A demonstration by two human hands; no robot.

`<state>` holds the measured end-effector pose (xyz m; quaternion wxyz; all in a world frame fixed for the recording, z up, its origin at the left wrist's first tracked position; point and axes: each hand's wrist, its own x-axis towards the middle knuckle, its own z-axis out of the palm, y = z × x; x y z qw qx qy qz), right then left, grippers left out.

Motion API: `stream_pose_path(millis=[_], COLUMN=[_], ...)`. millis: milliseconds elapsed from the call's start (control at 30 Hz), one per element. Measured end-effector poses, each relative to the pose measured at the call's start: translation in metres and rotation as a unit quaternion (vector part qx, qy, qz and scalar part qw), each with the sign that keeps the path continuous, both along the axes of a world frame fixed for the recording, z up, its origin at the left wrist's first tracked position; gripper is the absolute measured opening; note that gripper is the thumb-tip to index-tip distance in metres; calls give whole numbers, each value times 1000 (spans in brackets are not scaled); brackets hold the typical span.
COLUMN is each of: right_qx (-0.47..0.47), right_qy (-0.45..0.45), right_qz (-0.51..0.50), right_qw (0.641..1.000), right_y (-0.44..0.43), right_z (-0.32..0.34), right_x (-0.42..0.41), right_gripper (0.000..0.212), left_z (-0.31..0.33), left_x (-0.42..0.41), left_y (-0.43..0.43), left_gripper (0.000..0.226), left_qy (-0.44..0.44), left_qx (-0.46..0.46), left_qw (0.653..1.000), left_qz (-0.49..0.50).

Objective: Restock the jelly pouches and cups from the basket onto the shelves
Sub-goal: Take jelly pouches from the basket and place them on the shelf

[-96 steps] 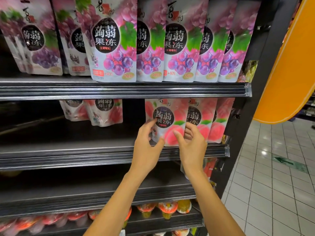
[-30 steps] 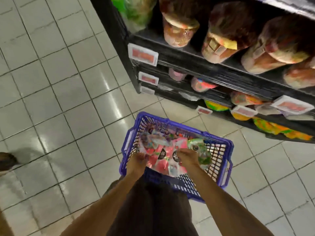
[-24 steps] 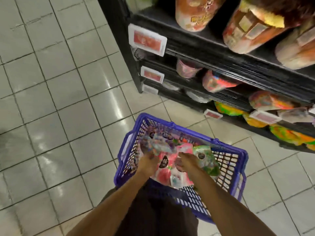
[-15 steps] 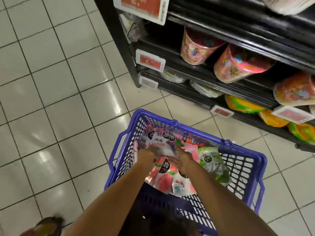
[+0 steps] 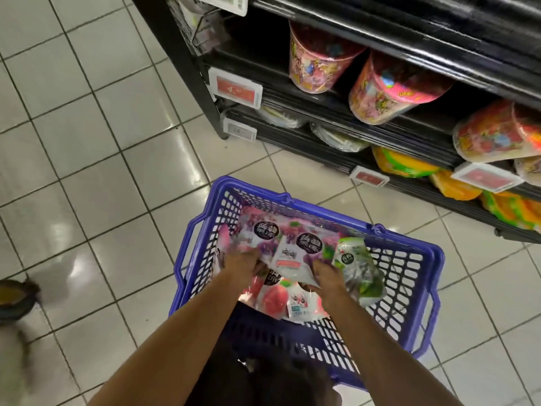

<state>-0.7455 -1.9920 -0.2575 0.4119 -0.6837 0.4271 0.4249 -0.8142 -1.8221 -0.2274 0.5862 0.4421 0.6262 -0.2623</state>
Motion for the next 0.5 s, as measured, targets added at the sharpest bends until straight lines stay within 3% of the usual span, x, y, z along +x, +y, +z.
stream_pose_path(millis=[33,133,233,300,333,400,500], right_qx=[-32,-70,-134,-151,-143,-113,-86], right_qy=[-4,14,10,20,30,39,60], right_qz=[22,75,123,149,152,110,-2], right_qw=[999,995,983,977,977,987,995], right_y=[-10,-43,-65,-74,-77,-77,-78], right_z=[4,14,23,27,26,27,25], right_x=[-1,-11,-30,-41,-46,-49,-46], right_gripper=[25,31,40,38,39,36,18], left_z=[1,23,29,26,28,22,8], left_x=[-2,-13,-24,-32,-32,-32,-24], left_y=[-5,-24,-38,-42,-42,-38,-36], left_gripper=[12,20,19,11,11,26,71], left_qy=[-22,13,55,64,70,71,34], left_qx=[22,0,-53,-22,18,97,166], left_qw=[998,1000,997,981,957,910,870], left_qz=[-52,-1,-24,-180,-282,-397,-463])
